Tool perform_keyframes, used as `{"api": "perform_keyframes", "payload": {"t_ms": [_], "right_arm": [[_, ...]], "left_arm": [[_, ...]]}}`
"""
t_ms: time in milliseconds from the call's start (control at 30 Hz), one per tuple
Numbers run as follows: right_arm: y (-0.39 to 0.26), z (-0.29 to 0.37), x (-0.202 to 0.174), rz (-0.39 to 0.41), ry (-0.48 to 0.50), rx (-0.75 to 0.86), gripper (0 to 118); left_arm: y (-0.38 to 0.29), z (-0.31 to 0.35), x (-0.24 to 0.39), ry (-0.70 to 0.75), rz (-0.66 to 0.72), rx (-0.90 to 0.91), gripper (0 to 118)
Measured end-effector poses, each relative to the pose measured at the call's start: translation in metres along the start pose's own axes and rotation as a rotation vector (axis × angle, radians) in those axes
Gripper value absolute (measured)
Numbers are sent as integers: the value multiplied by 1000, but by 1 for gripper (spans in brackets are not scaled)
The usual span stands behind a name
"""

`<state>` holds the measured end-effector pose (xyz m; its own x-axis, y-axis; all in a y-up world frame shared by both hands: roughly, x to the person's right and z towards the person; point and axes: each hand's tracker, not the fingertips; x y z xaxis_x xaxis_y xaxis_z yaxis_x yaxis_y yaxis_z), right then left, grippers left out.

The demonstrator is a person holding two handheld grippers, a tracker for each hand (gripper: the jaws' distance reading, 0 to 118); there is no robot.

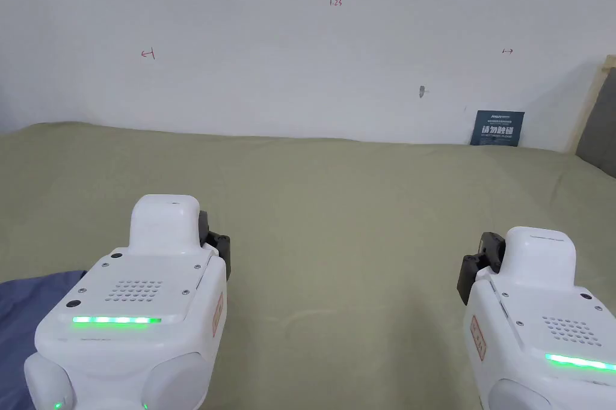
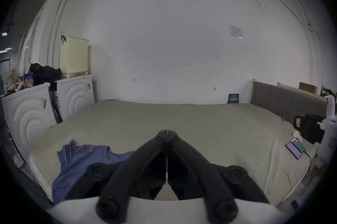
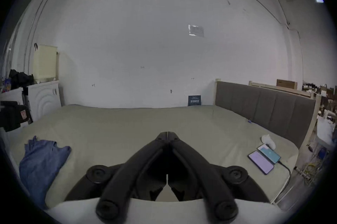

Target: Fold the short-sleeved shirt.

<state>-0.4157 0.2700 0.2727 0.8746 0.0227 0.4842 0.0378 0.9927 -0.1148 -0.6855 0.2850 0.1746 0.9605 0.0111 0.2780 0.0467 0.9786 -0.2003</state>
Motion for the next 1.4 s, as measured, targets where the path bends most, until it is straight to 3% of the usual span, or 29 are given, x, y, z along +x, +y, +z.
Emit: {"api": "perform_keyframes", "payload": {"t_ms": [133, 367, 533, 733, 833, 933, 1067, 1267, 1333, 1367, 1400], "right_arm": [[1, -4, 2, -52, 18, -30, 0], [7, -8, -20, -30, 105, -21, 0], [13, -16, -78, -28, 286, -25, 0], [12, -14, -157, 9, 503, -47, 0], [10, -9, -185, 27, 564, -59, 0], [5, -8, -202, 53, 611, -73, 0], [-5, -11, -207, 56, 639, -115, 0], [-25, -26, -199, 80, 615, -189, 0], [-33, -34, -195, 78, 598, -224, 0], [-36, -39, -193, 71, 593, -245, 0], [-40, -43, -192, 67, 590, -263, 0]], "left_arm": [[-1, 1, 1, -34, 5, 0, 0], [7, 10, -22, 54, 22, 16, 0], [12, 35, -78, 256, 21, 27, 0], [8, 75, -151, 439, 133, -5, 0], [4, 85, -171, 519, 111, -45, 0], [0, 85, -186, 504, 157, -73, 0], [-14, 47, -199, 466, 183, -230, 0], [-85, -75, -230, 309, 287, -567, 0], [-111, -107, -233, 343, 270, -674, 0], [-121, -117, -234, 328, 253, -714, 5], [-131, -128, -235, 308, 245, -797, 23]]}}
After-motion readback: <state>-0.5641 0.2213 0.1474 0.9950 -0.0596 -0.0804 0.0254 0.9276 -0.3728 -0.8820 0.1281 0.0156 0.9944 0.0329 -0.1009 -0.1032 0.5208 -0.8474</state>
